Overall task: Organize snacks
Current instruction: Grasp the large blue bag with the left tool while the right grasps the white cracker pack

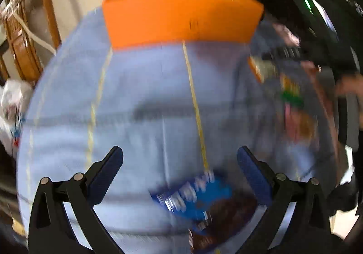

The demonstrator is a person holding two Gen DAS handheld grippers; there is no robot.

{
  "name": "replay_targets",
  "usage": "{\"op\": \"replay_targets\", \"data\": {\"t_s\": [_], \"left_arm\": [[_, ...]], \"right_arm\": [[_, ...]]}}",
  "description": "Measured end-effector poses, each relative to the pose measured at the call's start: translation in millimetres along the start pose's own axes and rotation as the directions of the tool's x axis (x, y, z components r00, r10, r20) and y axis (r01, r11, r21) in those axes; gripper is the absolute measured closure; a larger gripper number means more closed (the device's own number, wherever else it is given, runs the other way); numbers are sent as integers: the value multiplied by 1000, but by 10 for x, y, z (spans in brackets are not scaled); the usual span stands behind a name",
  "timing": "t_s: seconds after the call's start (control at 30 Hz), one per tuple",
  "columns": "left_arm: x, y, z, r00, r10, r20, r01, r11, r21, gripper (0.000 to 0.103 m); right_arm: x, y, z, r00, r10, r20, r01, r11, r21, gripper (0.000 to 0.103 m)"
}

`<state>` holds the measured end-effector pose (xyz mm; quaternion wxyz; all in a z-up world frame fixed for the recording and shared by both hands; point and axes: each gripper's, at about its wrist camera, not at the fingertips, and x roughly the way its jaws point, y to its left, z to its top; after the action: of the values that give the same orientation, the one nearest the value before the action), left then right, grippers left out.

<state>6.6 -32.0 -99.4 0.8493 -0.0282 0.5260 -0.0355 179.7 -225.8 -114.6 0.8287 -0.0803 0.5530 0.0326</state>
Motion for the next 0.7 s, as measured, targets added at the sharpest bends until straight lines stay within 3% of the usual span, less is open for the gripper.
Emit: {"op": "replay_targets", "data": {"t_s": [0.13,0.2,0.3,0.47,0.5,0.53,0.57,0.7], "left_arm": [[50,-163,-292,999,-39,25,38,999,31,4],[69,-270,-369,999,-34,30,32,997,73,4],[120,-377,-466,997,5,79,-15,991,132,4],[282,-357,-455,997,-48,53,43,995,87,5],[289,-346,-452,997,-53,48,49,996,80,13],[280,-342,-431,997,-51,53,46,995,87,25],[253,-367,-425,997,-36,73,28,993,113,48],[246,-282,-348,998,-54,29,52,996,67,60]], "right_arm": [[186,127,-25,1000,11,0,-11,999,-35,4],[259,192,-16,1000,-25,-3,24,997,-72,4],[328,228,-8,1000,-10,-24,8,998,-70,4],[388,274,-36,1000,-4,-28,2,998,-67,4],[427,263,-41,999,2,-42,-5,998,-64,5],[431,256,-60,999,7,-43,-10,999,-51,20],[402,204,-85,1000,0,-18,-1,1000,-29,48],[318,165,-100,1000,0,-12,0,1000,-9,56]]}}
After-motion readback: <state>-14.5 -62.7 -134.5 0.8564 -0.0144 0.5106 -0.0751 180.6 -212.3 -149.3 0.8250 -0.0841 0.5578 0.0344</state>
